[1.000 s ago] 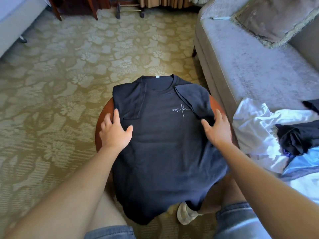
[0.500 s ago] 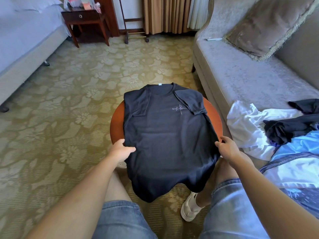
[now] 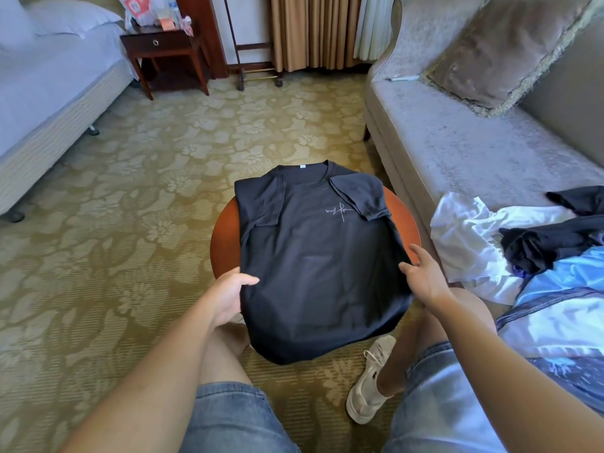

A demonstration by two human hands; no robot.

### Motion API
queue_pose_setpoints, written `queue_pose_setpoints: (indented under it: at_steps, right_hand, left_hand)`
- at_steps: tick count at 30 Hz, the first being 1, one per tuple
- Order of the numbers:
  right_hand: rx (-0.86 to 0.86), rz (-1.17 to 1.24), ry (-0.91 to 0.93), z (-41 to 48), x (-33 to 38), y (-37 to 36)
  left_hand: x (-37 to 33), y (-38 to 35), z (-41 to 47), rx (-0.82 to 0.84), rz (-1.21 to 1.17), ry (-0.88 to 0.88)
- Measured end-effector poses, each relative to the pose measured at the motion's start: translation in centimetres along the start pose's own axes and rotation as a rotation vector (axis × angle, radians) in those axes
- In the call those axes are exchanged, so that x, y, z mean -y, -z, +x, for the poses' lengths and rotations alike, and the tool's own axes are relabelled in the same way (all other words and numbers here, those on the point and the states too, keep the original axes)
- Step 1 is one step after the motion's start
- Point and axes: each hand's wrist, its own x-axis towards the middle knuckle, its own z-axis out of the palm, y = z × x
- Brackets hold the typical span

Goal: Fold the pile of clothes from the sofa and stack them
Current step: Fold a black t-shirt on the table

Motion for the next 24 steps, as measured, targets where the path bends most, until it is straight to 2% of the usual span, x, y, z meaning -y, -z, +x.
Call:
queue_pose_setpoints:
  at_steps: [4, 7, 10, 13, 16, 18, 20, 24]
  right_hand:
    - [-0.005, -0.019, -0.023, -0.3, -0.6, 0.3]
    - [0.004, -0.01, -0.019, -0.7, -0.4, 0.2]
    - [0.024, -0.015, 0.012, -0.8, -0.5, 0.0]
    - [0.048, -0.026, 0.034, -0.5, -1.1, 0.0]
    - [0.049, -0.071, 0.044, -1.1, -0.7, 0.0]
    - [0.032, -0.101, 0.063, -1.3, -0.5, 0.0]
    - [0.001, -0.125, 0.086, -1.2, -0.2, -0.1]
    - [-0.055, -0.115, 0.156, -0.8, 0.7, 0.1]
  left_hand:
    - [0.2, -0.3, -0.5, 0.062, 0.077, 0.068]
    - [-0.1, -1.4, -0.7, 0.069, 0.176, 0.042]
    - [0.1, -2.8, 0.0, -0.116, 0.317, 0.002]
    - [0.6, -3.2, 0.7, -0.304, 0.559, -0.095]
    - [1.0, -3.0, 1.2, -0.359, 0.459, -0.086]
    - [1.0, -2.8, 1.8, -0.312, 0.355, -0.022]
    - [0.9, -2.7, 1.8, -0.274, 0.349, 0.038]
    - [0.5, -1.8, 2.1, -0.373, 0.404, -0.05]
